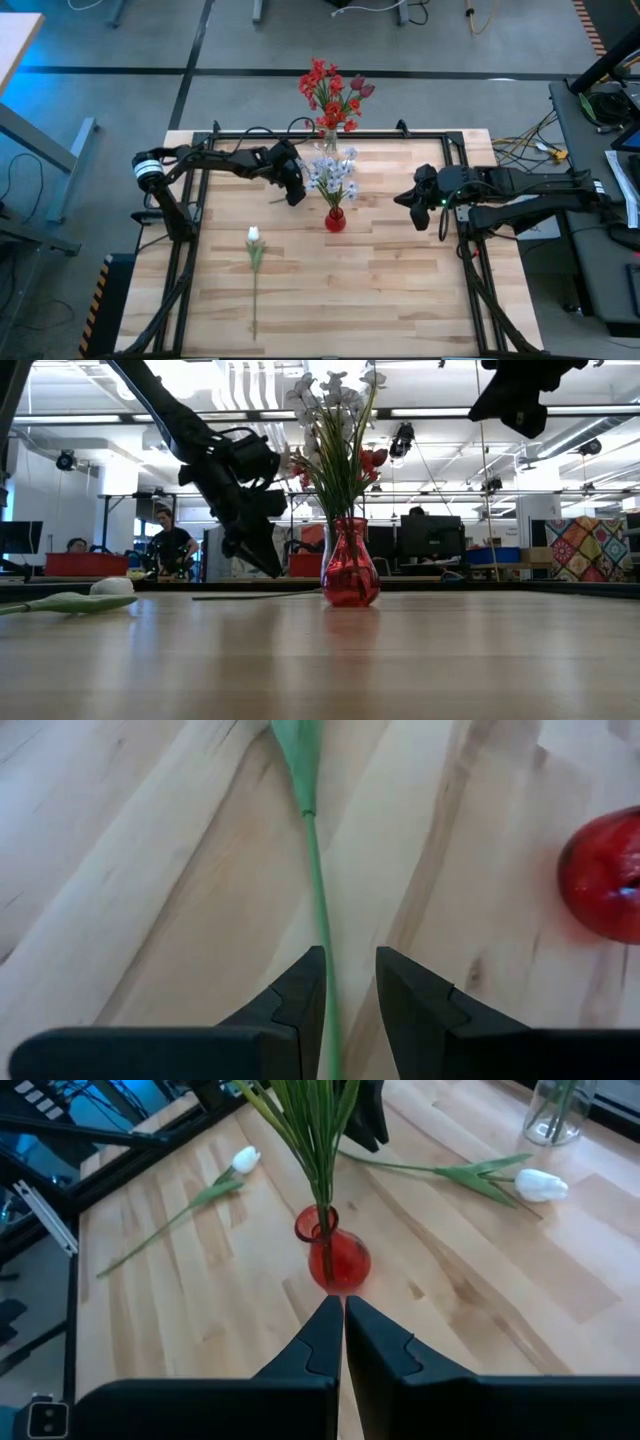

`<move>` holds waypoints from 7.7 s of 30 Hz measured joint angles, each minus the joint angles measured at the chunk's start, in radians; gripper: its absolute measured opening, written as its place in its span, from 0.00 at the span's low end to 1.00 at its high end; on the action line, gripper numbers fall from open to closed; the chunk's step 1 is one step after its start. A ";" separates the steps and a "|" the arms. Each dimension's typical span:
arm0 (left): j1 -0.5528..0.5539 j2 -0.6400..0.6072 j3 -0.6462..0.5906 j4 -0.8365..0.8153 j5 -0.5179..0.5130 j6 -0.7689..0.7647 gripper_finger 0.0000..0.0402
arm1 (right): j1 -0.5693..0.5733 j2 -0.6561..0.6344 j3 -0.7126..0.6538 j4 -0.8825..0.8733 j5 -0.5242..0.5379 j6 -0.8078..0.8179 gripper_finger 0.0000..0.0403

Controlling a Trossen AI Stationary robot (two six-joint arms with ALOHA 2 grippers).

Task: Sort flowers into vase by color
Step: Put the top white tulip into the red vase

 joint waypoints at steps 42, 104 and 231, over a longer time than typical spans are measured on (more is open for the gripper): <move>0.015 0.103 0.045 -0.048 -0.054 0.036 0.38 | 0.000 0.003 0.000 -0.049 -0.054 0.008 0.02; -0.037 -0.502 0.058 -0.417 0.011 -0.184 0.00 | 0.000 0.004 0.000 0.123 0.001 -0.045 0.03; -0.144 -0.859 0.064 -0.276 0.049 -0.246 0.30 | 0.132 0.529 0.373 0.220 0.428 -0.031 0.16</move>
